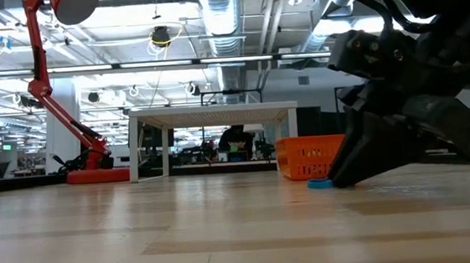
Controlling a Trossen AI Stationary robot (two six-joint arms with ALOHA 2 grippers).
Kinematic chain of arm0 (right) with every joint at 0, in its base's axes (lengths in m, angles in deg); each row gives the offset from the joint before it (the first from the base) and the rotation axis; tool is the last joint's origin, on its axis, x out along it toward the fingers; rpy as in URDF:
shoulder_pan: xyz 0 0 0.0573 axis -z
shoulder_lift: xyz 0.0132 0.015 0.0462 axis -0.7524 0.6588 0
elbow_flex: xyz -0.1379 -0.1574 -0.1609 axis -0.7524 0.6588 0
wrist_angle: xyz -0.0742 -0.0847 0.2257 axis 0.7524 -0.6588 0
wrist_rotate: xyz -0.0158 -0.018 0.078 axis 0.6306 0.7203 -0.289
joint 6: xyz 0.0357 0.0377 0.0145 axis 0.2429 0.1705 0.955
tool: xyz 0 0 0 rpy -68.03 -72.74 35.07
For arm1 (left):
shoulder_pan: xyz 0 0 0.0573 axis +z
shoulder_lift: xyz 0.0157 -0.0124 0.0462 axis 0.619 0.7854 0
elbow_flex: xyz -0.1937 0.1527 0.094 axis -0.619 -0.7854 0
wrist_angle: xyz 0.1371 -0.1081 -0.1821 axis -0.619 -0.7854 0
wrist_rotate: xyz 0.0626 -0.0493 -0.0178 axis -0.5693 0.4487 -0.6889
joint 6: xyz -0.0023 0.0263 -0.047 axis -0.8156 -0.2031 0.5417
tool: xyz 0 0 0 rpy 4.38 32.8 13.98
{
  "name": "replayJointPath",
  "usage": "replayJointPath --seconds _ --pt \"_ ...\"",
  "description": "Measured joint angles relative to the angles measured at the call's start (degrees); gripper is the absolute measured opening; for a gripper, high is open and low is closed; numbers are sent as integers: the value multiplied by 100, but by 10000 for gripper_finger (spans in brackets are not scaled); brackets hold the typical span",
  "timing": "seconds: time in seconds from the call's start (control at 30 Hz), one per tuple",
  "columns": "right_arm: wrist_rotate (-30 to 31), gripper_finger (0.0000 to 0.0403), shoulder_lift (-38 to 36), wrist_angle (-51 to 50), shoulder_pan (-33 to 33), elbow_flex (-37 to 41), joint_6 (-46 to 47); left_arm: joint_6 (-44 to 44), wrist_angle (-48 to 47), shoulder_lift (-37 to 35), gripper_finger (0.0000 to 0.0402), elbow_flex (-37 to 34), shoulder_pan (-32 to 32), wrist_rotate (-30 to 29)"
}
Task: Pick & Place Office Desk Supplies
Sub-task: Put the blue rubber band into the blue bin
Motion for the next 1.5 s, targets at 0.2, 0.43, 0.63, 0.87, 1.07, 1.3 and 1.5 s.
replayJointPath --seconds 0.2,0.43,0.63,0.87,1.07,1.3,1.5 --pt "-479 59 -7 95 82 0 6 2 34 2 113 0 -9 55" --pt "-711 7 4 203 90 4 -2 0 85 2 113 0 -11 236" --pt "-725 3 -37 279 -45 12 -48 0 82 2 113 0 -11 236" --pt "-896 1 -168 561 -460 -43 -197 0 80 2 113 0 -13 238" --pt "-652 1 -212 552 -895 -423 -462 -33 71 -1 114 0 -13 292" --pt "-622 0 -212 544 -1286 -1012 -914 -1285 1154 278 156 -296 -13 1084" --pt "-610 0 -216 649 -1473 -1300 -1241 -2673 2371 1015 228 -341 64 1323"
